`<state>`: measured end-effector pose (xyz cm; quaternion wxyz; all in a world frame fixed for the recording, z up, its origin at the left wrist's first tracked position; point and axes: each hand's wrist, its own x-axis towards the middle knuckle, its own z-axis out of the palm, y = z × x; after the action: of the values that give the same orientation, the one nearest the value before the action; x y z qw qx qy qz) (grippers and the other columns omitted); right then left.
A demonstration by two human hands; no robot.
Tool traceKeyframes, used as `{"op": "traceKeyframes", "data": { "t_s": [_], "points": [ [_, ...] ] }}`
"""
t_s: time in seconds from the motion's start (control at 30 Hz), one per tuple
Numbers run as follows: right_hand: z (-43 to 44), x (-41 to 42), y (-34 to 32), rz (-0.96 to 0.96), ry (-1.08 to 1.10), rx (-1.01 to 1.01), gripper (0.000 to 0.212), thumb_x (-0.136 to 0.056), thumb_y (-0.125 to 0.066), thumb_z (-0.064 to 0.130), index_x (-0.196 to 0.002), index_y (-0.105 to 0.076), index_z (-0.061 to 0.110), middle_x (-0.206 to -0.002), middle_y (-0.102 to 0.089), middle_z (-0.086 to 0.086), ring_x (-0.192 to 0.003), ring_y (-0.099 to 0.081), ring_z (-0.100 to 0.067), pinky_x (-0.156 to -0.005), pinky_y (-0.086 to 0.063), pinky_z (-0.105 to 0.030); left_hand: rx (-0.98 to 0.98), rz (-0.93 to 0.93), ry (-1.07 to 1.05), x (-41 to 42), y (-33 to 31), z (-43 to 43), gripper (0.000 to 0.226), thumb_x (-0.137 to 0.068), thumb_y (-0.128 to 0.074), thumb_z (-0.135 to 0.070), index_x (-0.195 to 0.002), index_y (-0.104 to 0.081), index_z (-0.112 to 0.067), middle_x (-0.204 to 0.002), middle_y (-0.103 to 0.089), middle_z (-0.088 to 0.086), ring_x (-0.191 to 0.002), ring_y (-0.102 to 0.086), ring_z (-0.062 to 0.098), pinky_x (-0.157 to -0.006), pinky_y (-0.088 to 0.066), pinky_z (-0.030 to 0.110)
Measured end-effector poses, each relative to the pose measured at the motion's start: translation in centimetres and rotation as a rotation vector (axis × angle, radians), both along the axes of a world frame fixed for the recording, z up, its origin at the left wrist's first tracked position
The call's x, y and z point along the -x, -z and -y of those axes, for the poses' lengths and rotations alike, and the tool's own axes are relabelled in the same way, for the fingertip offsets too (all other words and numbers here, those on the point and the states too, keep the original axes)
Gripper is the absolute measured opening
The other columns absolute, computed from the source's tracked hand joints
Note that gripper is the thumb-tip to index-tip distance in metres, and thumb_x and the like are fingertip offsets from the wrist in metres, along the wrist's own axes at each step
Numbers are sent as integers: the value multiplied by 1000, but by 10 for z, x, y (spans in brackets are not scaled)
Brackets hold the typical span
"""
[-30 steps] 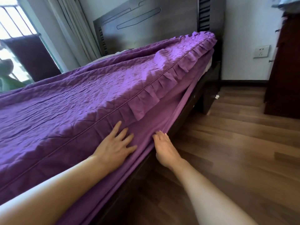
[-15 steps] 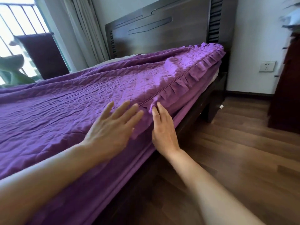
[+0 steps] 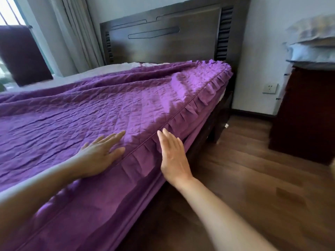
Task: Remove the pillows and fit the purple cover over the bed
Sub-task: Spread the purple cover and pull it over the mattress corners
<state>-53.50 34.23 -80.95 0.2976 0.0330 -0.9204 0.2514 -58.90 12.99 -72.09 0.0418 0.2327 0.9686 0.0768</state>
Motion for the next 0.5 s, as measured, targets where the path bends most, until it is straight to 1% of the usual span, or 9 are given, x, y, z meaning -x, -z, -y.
{"op": "traceKeyframes", "data": {
  "t_s": [0.03, 0.07, 0.13, 0.27, 0.4, 0.5],
  "points": [
    [0, -1, -15, 63, -21, -35, 75, -82, -32, -11, -150, -13, 13, -157, -13, -11, -144, -11, -26, -118, -5, -41, 39, 12, -9, 1, -5, -3, 57, -91, -30, -59, -140, -1, -53, -156, -9, -17, -145, -1, 13, -117, -7, 46],
    [-1, 0, -31, 122, -33, -68, 78, -82, -32, -11, -151, -4, 16, -158, -5, -7, -145, -3, -24, -118, 1, -38, 70, 35, -9, 3, -13, -6, 55, -94, -28, -52, -142, 1, -50, -156, -6, -17, -145, 0, 14, -117, -6, 46],
    [1, 2, -62, 215, -28, -109, 82, -83, -34, -10, -150, 3, 18, -159, 2, -4, -146, 3, -23, -117, 5, -37, 111, 79, -1, 4, -32, -8, 55, -96, -25, -49, -143, 4, -47, -156, -4, -16, -146, 2, 14, -117, -4, 46],
    [16, -1, -115, 385, -19, -189, 81, -84, -38, -6, -150, 3, 19, -159, 1, -4, -145, 2, -24, -117, 1, -42, 145, 172, -7, 5, -76, 2, 55, -97, -22, -48, -144, 6, -45, -157, -6, -15, -146, -1, 16, -117, -8, 47],
    [39, -16, -172, 579, -32, -191, 82, -84, -38, -5, -150, 2, 20, -158, 2, -5, -145, 3, -24, -116, 0, -45, 141, 273, -8, -9, -122, 22, 54, -99, -22, -46, -144, 7, -44, -156, -7, -15, -146, -3, 16, -116, -10, 47],
    [65, -29, -215, 664, -33, -188, 79, -85, -37, -4, -150, -1, 20, -158, 1, -5, -145, 2, -25, -116, -1, -46, 115, 316, -12, -21, -157, 43, 54, -99, -21, -45, -144, 8, -43, -156, -10, -15, -146, -5, 17, -115, -14, 46]
  ]
}}
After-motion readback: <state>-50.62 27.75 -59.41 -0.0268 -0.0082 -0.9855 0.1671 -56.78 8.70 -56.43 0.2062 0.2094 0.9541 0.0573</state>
